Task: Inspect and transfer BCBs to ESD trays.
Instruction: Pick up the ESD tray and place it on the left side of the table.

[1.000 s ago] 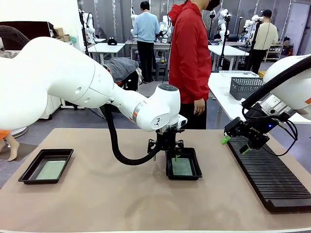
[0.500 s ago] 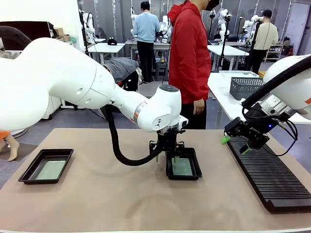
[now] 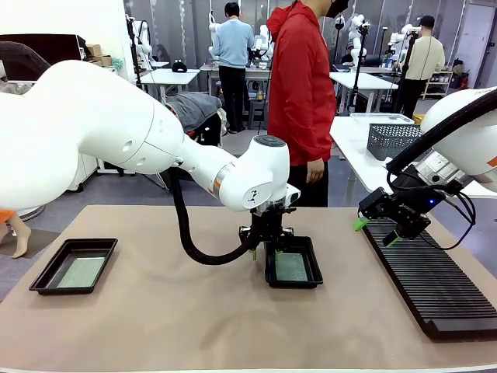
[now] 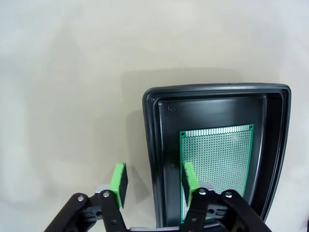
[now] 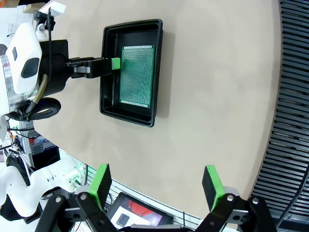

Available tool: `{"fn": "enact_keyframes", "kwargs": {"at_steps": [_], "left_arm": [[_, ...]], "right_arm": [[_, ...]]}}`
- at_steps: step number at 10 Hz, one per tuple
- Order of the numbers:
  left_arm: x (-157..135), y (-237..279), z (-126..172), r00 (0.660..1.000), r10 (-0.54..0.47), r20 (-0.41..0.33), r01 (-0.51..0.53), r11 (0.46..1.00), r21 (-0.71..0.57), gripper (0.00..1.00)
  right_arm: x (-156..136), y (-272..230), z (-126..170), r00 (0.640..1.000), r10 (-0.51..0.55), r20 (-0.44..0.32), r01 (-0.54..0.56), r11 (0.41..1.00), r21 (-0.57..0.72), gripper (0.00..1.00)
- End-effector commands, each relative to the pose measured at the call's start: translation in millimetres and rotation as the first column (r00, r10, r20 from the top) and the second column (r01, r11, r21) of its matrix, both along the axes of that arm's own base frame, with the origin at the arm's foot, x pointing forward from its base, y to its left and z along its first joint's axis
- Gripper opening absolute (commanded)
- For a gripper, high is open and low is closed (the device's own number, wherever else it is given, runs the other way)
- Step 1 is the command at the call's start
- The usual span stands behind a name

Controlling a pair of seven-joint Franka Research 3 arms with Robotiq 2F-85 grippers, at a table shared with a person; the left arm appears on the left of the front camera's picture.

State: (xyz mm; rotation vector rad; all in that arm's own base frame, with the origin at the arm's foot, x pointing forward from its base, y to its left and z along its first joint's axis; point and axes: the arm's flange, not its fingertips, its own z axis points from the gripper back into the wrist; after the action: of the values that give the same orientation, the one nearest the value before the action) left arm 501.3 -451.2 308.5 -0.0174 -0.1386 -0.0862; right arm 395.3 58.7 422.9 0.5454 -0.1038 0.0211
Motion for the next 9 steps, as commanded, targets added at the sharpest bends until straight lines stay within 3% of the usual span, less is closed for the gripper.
{"fn": "enact_keyframes", "kwargs": {"at_steps": [1,8,9], "left_arm": [[2.5,1.0,-1.1,1.0,0.008,0.007,-0.008,1.0,-0.01,0.52],[6.5,2.7,-2.8,1.0,-0.002,0.006,0.003,1.0,-0.025,0.03],[6.9,2.8,-3.5,1.0,-0.001,0.006,0.002,1.0,-0.025,0.0]], "right_arm": [[1.7,2.0,1.9,1.0,-0.014,-0.012,0.014,1.0,-0.003,1.0],[1.7,2.0,1.9,1.0,-0.014,-0.012,0.014,1.0,-0.003,1.0],[1.7,2.0,1.9,1.0,-0.014,-0.012,0.014,1.0,-0.003,1.0]]}}
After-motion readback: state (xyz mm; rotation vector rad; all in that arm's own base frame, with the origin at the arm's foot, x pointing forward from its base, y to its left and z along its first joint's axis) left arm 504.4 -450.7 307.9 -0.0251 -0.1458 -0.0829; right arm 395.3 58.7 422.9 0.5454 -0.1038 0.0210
